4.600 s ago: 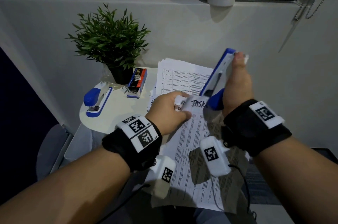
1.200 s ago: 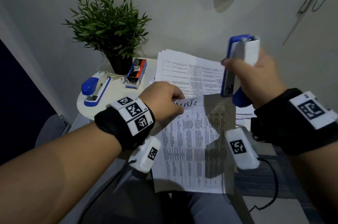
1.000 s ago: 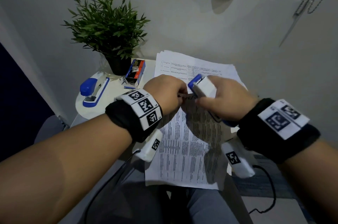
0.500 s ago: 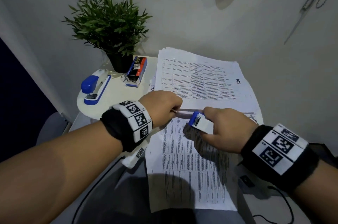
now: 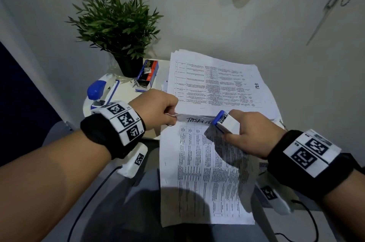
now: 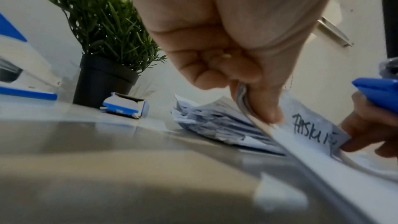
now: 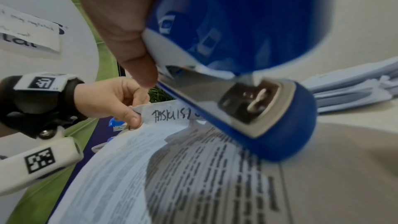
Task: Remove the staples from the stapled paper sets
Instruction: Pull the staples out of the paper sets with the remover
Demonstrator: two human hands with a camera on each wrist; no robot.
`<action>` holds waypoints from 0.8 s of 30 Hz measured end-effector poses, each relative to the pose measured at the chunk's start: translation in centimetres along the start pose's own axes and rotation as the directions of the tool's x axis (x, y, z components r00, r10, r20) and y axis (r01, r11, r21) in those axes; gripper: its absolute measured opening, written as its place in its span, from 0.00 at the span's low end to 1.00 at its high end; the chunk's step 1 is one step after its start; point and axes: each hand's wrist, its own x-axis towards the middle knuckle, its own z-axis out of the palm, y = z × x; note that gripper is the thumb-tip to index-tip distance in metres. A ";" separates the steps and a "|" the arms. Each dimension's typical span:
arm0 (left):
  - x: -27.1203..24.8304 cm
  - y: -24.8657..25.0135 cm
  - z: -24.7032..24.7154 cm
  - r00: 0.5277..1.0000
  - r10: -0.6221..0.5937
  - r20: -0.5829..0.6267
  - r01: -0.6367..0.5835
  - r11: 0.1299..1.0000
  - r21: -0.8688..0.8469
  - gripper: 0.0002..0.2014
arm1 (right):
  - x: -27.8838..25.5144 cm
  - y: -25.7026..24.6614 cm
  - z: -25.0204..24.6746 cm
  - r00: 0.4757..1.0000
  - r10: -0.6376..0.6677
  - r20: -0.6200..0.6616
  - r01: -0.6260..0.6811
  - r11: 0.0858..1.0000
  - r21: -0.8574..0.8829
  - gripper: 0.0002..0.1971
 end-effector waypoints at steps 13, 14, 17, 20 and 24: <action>0.0 3.7 4.2 0.984 0.175 -0.005 -0.169 0.955 0.244 0.13 | -2.0 -0.6 1.3 0.992 -0.057 0.115 0.076 0.984 -0.162 0.53; 0.1 3.7 4.3 0.982 0.187 -0.002 -0.180 0.948 0.264 0.11 | -2.1 -0.5 1.3 0.991 -0.060 0.122 0.080 0.982 -0.172 0.53; 0.1 3.7 4.5 0.968 0.247 0.038 -0.247 0.919 0.308 0.10 | -2.2 -0.4 1.0 0.988 -0.073 0.139 0.101 0.973 -0.206 0.49; -0.2 3.4 5.0 0.944 0.327 0.052 -0.327 0.895 0.304 0.09 | -2.5 -0.3 0.7 0.986 -0.108 0.129 0.146 0.927 -0.345 0.47; -0.8 2.9 5.3 0.899 0.438 -0.016 -0.416 0.866 0.278 0.12 | -2.9 -0.2 0.6 0.981 -0.112 0.156 0.168 0.898 -0.407 0.38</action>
